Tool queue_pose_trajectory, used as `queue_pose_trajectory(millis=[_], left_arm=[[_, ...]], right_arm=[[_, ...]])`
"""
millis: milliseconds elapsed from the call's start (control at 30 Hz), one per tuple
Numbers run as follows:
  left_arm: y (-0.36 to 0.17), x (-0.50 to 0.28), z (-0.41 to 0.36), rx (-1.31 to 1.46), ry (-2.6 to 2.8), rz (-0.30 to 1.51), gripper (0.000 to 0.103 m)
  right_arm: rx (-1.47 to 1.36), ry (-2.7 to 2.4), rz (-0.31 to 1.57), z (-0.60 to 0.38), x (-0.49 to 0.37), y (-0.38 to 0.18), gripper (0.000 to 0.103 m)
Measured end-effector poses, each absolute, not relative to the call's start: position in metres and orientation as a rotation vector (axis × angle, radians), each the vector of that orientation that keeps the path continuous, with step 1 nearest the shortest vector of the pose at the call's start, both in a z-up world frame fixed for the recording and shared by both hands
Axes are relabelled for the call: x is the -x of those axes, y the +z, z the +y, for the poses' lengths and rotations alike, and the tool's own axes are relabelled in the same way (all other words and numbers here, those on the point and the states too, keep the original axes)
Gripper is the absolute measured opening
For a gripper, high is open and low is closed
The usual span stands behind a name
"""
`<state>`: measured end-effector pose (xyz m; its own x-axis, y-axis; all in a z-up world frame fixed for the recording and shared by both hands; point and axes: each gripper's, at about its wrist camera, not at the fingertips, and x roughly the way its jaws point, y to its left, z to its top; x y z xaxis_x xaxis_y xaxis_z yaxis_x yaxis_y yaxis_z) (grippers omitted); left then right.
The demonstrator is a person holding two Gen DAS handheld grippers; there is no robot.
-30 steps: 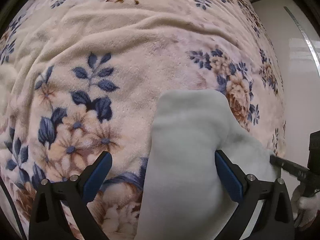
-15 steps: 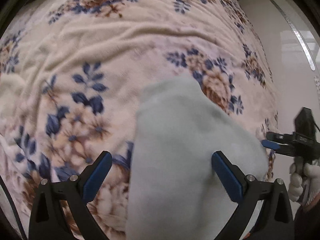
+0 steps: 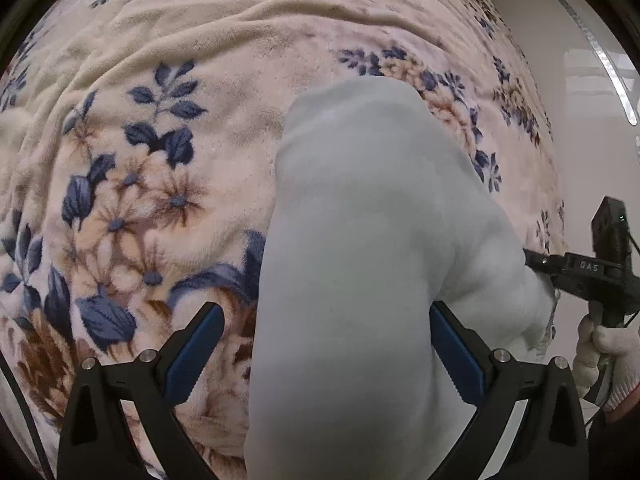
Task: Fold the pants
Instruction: 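Press the folded pants bundle flat with the left gripper while the right gripper releases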
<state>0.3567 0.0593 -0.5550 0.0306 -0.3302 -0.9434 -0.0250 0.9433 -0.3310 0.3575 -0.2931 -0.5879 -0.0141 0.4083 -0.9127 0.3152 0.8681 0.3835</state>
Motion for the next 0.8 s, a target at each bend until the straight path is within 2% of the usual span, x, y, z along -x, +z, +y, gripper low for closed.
queue_pose_trajectory(millis=[67,133,167,233,333,500,567,600,700,800], left_arm=[[-0.544,-0.354,0.061,0.292,-0.254,1.513,0.103],[-0.529,-0.346,0.065,0.296,-0.285,1.483,0.103],[-0.523,-0.34,0.068,0.298,-0.299,1.471,0.103],[-0.513,-0.324,0.074,0.306,-0.316,1.466,0.103],[-0.515,-0.301,0.082,0.342,-0.324,1.495,0.103],[-0.534,-0.27,0.087,0.333,-0.296,1.544,0.102],[-0.542,-0.262,0.088,0.261,-0.256,1.53,0.102],[-0.546,-0.259,0.089,0.236,-0.243,1.528,0.103],[-0.561,-0.251,0.092,0.195,-0.247,1.531,0.103],[-0.57,-0.253,0.096,0.223,-0.288,1.543,0.103]], right_arm=[[-0.532,0.114,1.606,-0.288,-0.363,-0.579,0.024],[-0.538,0.146,1.597,-0.291,-0.359,-0.562,0.038],[-0.554,0.146,1.564,-0.297,-0.351,-0.548,0.042],[-0.549,0.112,1.475,-0.31,-0.328,-0.525,0.059],[-0.625,0.07,1.363,-0.33,-0.283,-0.506,0.071],[-0.878,-0.016,1.471,-0.335,-0.216,-0.544,0.071],[-0.906,-0.031,1.519,-0.323,-0.198,-0.562,0.06],[-0.919,-0.019,1.526,-0.314,-0.189,-0.57,0.048],[-0.7,-0.039,1.535,-0.29,-0.181,-0.577,0.044],[-0.608,-0.068,1.541,-0.281,-0.179,-0.586,0.044]])
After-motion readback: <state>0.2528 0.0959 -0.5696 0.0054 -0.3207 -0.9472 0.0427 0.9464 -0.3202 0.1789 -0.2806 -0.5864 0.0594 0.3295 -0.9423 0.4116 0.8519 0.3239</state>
